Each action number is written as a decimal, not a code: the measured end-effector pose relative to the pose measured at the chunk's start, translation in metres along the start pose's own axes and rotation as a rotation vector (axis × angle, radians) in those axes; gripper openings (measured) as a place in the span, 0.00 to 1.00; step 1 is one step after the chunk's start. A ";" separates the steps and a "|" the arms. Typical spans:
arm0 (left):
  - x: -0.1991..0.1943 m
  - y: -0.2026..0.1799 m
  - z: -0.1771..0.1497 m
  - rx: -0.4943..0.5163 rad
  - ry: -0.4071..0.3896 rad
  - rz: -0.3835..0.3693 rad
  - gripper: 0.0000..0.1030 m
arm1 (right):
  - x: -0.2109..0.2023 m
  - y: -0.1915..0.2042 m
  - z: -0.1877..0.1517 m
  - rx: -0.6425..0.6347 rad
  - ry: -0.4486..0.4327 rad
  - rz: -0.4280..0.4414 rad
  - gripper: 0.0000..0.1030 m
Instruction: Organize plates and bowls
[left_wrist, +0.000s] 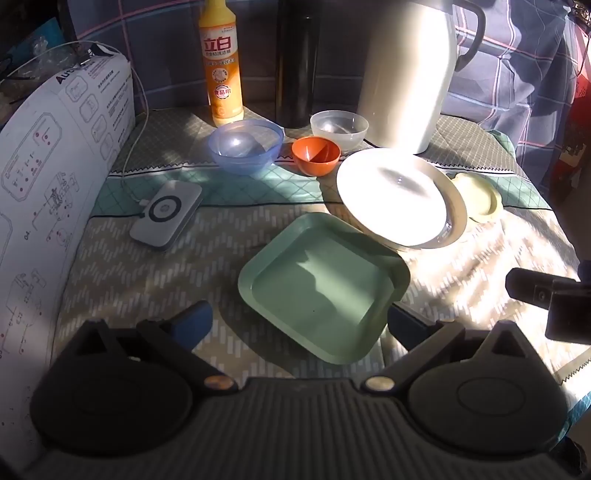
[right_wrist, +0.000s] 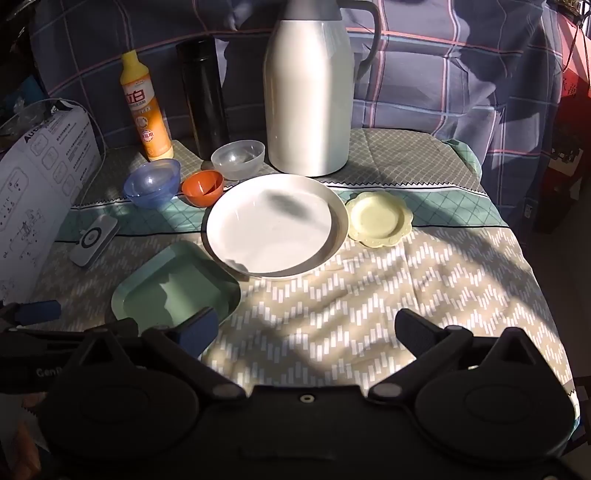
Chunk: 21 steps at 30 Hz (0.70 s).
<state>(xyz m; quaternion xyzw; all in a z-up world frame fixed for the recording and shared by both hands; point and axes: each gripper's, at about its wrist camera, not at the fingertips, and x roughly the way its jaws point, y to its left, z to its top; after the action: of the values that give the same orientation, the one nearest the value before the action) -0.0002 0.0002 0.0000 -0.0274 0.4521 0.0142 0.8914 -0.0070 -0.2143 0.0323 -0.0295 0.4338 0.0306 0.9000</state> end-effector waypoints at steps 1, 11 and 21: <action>-0.001 0.000 0.000 -0.003 -0.001 -0.007 1.00 | 0.000 0.000 0.000 0.001 0.001 0.002 1.00; -0.001 0.010 -0.002 -0.042 0.005 0.001 1.00 | -0.001 -0.004 -0.001 -0.003 0.009 -0.004 1.00; -0.006 0.011 -0.001 -0.056 0.008 0.014 1.00 | -0.001 -0.005 -0.002 0.004 0.007 -0.019 1.00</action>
<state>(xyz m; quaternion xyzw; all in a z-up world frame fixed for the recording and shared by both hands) -0.0049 0.0114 0.0038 -0.0494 0.4552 0.0332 0.8884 -0.0088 -0.2191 0.0322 -0.0322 0.4369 0.0209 0.8987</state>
